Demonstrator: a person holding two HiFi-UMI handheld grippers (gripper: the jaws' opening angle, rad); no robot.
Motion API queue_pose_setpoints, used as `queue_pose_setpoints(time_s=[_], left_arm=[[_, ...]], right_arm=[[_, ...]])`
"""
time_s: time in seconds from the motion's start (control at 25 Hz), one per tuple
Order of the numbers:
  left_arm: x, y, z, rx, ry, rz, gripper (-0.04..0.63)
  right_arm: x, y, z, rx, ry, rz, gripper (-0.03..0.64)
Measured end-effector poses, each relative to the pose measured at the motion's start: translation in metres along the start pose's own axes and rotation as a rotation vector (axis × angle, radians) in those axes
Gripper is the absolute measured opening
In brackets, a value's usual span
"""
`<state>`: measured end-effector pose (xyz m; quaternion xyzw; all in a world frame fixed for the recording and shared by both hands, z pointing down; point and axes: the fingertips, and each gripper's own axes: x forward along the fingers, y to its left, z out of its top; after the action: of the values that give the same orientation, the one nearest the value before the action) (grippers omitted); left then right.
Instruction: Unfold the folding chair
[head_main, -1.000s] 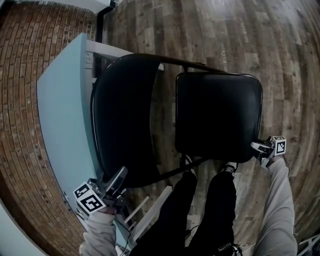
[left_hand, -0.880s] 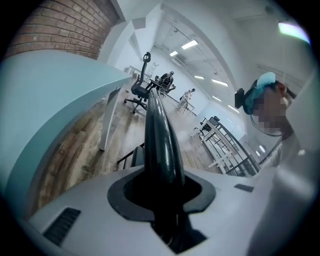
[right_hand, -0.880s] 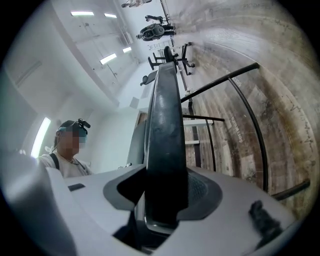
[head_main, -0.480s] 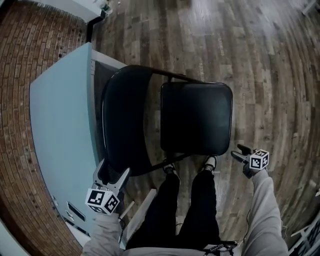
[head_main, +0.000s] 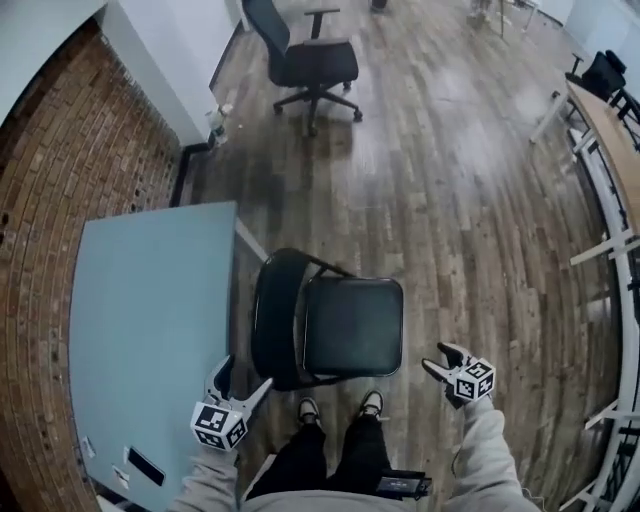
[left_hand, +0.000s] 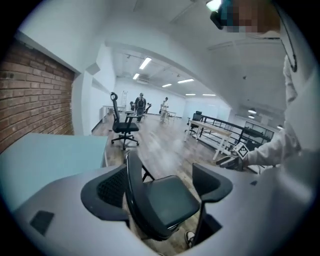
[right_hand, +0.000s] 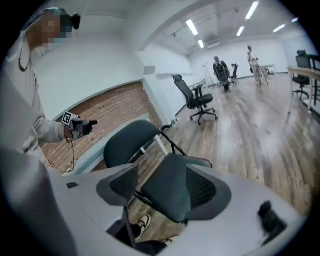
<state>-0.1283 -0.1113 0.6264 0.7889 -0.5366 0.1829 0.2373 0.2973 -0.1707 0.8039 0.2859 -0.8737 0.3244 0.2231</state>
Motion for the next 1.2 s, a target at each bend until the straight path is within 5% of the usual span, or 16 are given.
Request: queue_pose_setpoints(time_s=[0.16, 0.4, 0.52, 0.6, 0.8, 1.0, 1.2], left_arm=[[-0.036, -0.022, 0.057, 0.043, -0.098, -0.096, 0.404], [-0.128, -0.064, 0.158, 0.189, -0.319, -0.211, 0.024], [-0.152, -0.070, 0.195, 0.191, -0.400, -0.274, 0.006], [-0.165, -0.071, 0.213, 0.193, -0.444, -0.270, 0.006], [-0.200, -0.074, 0.246, 0.188, -0.553, -0.250, 0.005], [-0.221, -0.072, 0.250, 0.108, -0.586, -0.329, 0.005], [-0.225, -0.076, 0.253, 0.132, -0.579, -0.341, 0.005]], right_arm=[[-0.039, 0.108, 0.130, -0.139, -0.156, -0.026, 0.285], [-0.101, 0.291, 0.275, -0.371, -0.364, -0.027, 0.027], [-0.125, 0.363, 0.324, -0.288, -0.544, 0.028, 0.008], [-0.134, 0.404, 0.342, -0.241, -0.606, 0.047, 0.008], [-0.128, 0.462, 0.354, -0.288, -0.579, 0.051, 0.008], [-0.120, 0.479, 0.350, -0.280, -0.595, 0.020, 0.008], [-0.115, 0.488, 0.344, -0.277, -0.590, 0.013, 0.008]])
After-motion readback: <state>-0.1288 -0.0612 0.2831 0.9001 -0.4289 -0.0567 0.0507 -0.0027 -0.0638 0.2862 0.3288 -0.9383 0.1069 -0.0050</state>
